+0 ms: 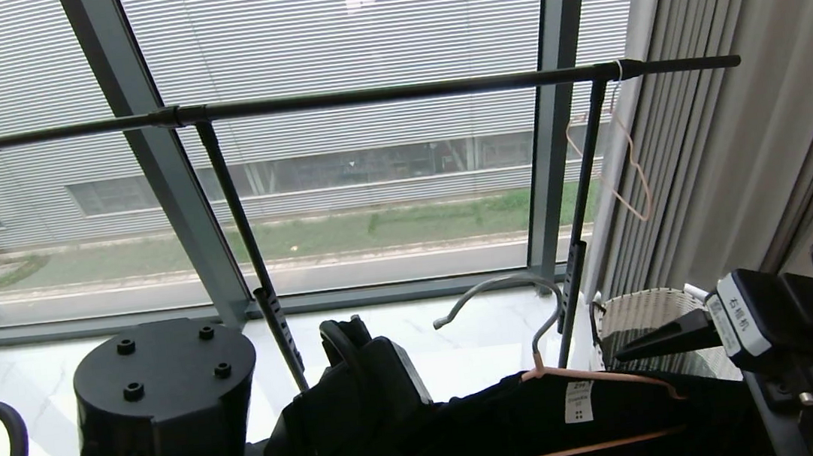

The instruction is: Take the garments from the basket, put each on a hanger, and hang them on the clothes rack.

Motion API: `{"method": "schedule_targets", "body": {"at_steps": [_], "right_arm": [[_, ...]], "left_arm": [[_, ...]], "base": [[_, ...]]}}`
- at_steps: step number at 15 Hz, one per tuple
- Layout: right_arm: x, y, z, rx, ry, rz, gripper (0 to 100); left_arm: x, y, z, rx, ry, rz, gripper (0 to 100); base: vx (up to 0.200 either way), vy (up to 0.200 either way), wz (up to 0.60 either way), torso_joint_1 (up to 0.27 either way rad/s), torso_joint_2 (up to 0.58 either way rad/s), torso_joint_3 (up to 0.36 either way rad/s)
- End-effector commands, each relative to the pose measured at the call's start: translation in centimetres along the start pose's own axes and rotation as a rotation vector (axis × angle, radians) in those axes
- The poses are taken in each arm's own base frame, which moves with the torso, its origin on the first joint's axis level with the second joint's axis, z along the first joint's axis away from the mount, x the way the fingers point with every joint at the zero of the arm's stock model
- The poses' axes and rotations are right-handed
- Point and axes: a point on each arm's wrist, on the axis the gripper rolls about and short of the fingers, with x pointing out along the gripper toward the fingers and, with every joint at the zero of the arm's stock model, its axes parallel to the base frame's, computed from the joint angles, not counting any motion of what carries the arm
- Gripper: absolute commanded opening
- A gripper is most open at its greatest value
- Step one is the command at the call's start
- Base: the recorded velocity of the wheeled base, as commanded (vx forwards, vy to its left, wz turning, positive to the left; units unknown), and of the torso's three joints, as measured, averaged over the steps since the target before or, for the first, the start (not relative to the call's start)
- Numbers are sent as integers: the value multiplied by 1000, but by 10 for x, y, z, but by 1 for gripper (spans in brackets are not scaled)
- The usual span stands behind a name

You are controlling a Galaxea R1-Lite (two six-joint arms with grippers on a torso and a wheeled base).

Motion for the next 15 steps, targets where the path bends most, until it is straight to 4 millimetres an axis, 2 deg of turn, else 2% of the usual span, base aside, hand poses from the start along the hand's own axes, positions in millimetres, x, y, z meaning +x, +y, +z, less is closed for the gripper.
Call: {"method": "schedule_targets", "body": {"at_steps": [1, 3, 6, 7, 15], "right_arm": [[24, -9, -1, 11, 24, 11, 100], [35, -16, 2, -1, -5, -5, 100], [36, -17, 2, 0, -4, -4, 100], [36, -17, 1, 1, -2, -5, 0], [31, -16, 4, -13, -18, -17, 0]], "left_arm": [[-4, 0, 2, 2, -14, 5, 0], [-5, 0, 2, 2, -18, 7, 0], [-6, 0, 3, 4, -22, 9, 0], [-7, 1, 3, 5, -25, 10, 0], [-9, 0, 2, 4, -23, 10, 0]], "base": [[0, 0, 0, 0, 0, 0], [0, 0, 0, 0, 0, 0], [0, 0, 0, 0, 0, 0], [0, 0, 0, 0, 0, 0], [0, 0, 0, 0, 0, 0]]}}
